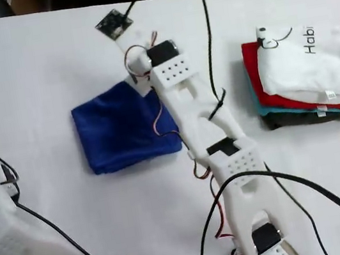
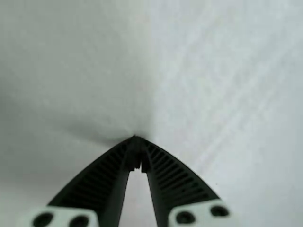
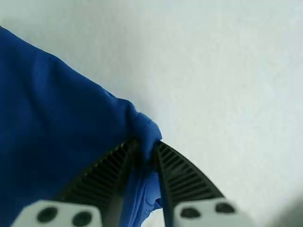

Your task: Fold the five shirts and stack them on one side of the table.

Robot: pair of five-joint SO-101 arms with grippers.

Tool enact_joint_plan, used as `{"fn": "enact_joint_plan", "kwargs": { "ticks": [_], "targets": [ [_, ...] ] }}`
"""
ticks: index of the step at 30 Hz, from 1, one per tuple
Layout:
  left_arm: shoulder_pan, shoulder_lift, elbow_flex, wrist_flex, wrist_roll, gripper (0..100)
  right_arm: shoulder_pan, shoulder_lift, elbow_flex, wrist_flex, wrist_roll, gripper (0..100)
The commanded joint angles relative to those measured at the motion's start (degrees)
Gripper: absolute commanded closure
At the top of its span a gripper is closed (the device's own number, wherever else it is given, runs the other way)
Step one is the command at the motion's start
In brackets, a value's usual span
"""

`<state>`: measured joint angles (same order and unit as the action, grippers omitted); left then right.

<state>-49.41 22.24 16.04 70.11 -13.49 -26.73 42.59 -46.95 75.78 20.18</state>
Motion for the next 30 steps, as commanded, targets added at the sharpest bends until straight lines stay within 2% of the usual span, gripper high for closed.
{"fn": "enact_joint_plan", "kwargs": {
  "ticks": [1, 4, 8, 10, 13, 19, 30],
  "targets": [
    [0.2, 0.2, 2.3, -0.4, 0.4, 97, 1.4, 0.7, -1.7, 0.4, 0.2, 97.8],
    [0.2, 0.2, 2.3, -0.4, 0.4, 97, 2.2, 2.7, -1.6, 0.7, 0.2, 94.1],
    [0.2, 0.2, 2.3, -0.4, 0.4, 97, 2.6, 2.5, -1.7, 5.8, 0.1, 74.0],
    [0.2, 0.2, 2.3, -0.4, 0.4, 97, 2.1, 1.5, -1.8, 10.2, -0.4, 68.0],
    [0.2, 0.2, 2.3, -0.4, 0.4, 97, 1.3, -0.7, -1.9, 14.8, -1.2, 69.5],
    [0.2, 0.2, 2.3, -0.4, 0.4, 97, 0.6, -1.2, -0.7, 19.0, -13.2, 71.2],
    [0.2, 0.2, 2.3, -0.4, 0.1, 97, -3.9, 6.5, -1.0, 12.6, -14.5, 71.2]
  ]
}}
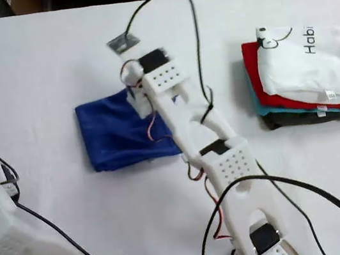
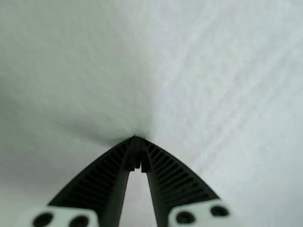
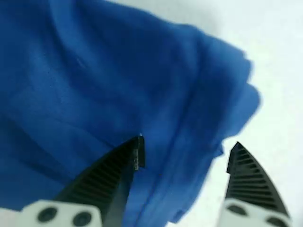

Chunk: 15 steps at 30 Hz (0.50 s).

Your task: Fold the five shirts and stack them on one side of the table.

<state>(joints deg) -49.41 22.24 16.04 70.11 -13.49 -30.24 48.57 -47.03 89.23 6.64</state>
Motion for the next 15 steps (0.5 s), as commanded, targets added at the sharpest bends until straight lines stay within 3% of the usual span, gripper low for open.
{"fn": "enact_joint_plan", "kwargs": {
  "ticks": [1, 4, 15],
  "targets": [
    [0.2, 0.2, 2.3, -0.4, 0.1, 97, 0.0, 1.1, -0.9, -0.8, -2.4, 71.2],
    [0.2, 0.2, 2.3, -0.4, 0.1, 97, 2.3, 2.0, -0.9, -0.7, -5.5, 71.2],
    [0.2, 0.2, 2.3, -0.4, 0.1, 97, 3.0, 2.4, -0.4, 0.6, -4.0, 71.2]
  ]
}}
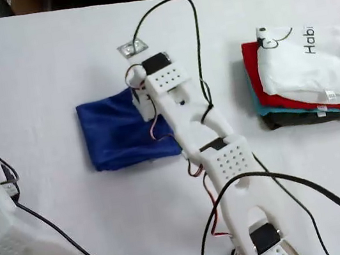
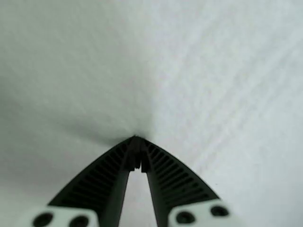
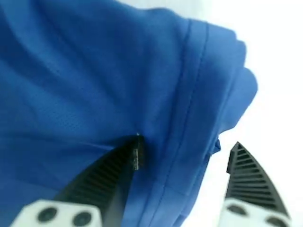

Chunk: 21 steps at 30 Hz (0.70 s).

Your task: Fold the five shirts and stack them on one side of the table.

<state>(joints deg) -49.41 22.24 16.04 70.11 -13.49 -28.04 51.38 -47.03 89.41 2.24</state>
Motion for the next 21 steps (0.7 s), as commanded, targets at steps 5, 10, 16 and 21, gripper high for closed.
{"fn": "enact_joint_plan", "kwargs": {
  "ticks": [5, 10, 16, 21],
  "targets": [
    [0.2, 0.2, 2.3, -0.4, 0.2, 97, 1.0, -0.3, -0.4, -1.4, 0.4, 71.3],
    [0.2, 0.2, 2.3, -0.4, 0.3, 97, 0.8, 3.4, -0.8, 1.5, -0.7, 71.3],
    [0.2, 0.2, 2.3, -0.4, 0.3, 97, 1.0, 7.8, -1.6, 5.4, -0.2, 71.3],
    [0.1, 0.2, 2.3, -0.4, 0.4, 97, 0.1, 7.9, -3.5, 5.8, 3.1, 81.4]
  ]
}}
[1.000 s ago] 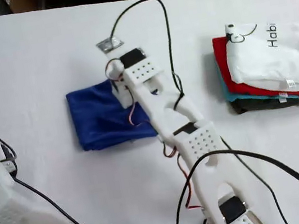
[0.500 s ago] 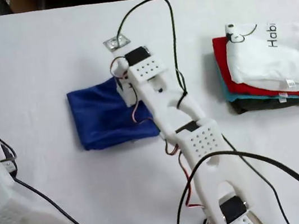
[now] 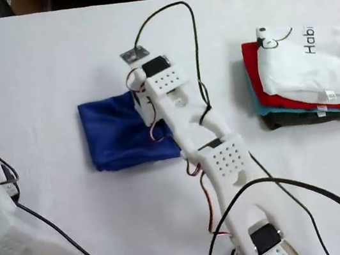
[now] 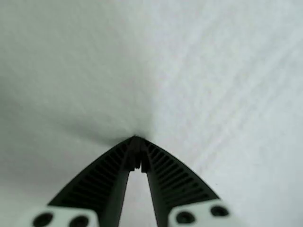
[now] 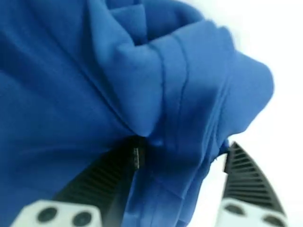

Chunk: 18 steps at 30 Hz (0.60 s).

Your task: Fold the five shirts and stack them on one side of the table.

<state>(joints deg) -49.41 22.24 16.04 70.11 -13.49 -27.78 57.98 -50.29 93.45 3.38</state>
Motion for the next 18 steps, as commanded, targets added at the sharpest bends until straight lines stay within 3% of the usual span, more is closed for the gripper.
{"fn": "enact_joint_plan", "kwargs": {
  "ticks": [1, 3, 5, 7, 12, 18],
  "targets": [
    [0.0, 0.2, 2.4, -0.4, 0.4, 97, -0.4, 1.3, -0.5, 1.8, 2.2, 87.1],
    [0.0, 0.2, 2.4, -0.4, 0.4, 97, -0.6, 1.3, -0.7, 1.6, 1.5, 99.5],
    [0.0, 0.2, 2.4, -0.4, 0.4, 97, -0.4, 1.3, -0.7, 1.8, 0.6, 95.7],
    [0.0, 0.2, 2.4, -0.4, 0.4, 97, 0.1, 0.9, -0.7, 1.9, 1.5, 98.2],
    [0.0, 0.2, 2.4, -0.4, 0.4, 97, 1.4, -4.6, -2.4, 4.3, 10.4, 97.8],
    [0.0, 0.2, 2.4, -0.4, 0.4, 97, 1.5, -24.7, 5.1, 4.6, 21.6, 97.8]
  ]
}}
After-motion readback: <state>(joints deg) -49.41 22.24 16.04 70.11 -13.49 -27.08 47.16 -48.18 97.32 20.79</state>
